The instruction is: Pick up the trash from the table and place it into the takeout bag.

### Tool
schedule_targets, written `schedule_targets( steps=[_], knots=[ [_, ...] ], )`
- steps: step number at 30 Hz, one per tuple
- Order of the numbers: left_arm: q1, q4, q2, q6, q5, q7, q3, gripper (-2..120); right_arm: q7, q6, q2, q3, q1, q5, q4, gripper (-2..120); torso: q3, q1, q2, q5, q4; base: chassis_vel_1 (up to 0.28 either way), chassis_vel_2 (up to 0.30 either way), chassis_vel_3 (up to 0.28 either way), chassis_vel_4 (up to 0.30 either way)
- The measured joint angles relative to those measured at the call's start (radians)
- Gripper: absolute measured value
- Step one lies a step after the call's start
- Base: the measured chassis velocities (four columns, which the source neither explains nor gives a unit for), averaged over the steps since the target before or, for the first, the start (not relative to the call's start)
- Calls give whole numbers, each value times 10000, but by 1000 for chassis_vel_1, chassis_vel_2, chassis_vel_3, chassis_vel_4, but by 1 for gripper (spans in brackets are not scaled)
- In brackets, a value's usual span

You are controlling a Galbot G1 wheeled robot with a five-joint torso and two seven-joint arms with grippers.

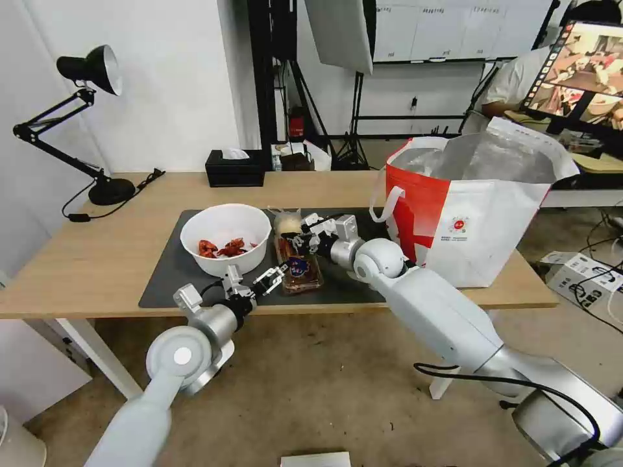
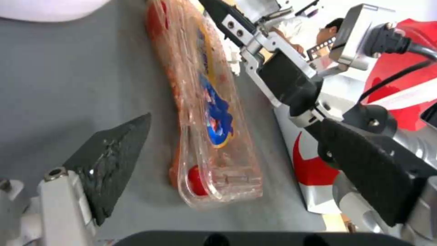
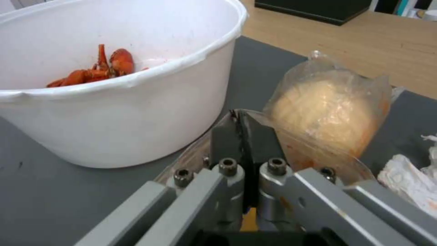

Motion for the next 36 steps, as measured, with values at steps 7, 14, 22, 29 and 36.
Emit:
schedule_targets(
  steps=[7,14,22,29,36],
  knots=[
    [-255,215,35,84,-22,-164,231,100,25,-7,-82,124,-126,2,92,0,0,0,0,0,0,0,0,0,0],
    [-628,437,112,396,-99,-375,401,100,41,-8,-110,155,-135,13,131,0,0,0,0,0,0,0,0,0,0],
    [-836,574,194,726,-203,-523,580,100,78,-9,-78,165,-145,19,127,0,0,0,0,-1,0,0,0,0,0],
    [-1074,689,218,777,-340,-539,743,100,96,-9,-60,197,-155,21,103,0,0,0,0,-1,0,0,0,0,0],
    [-1275,848,186,772,-359,-609,891,100,101,-9,-90,221,-163,42,119,0,0,0,-1,0,0,0,0,0,0]
  ],
)
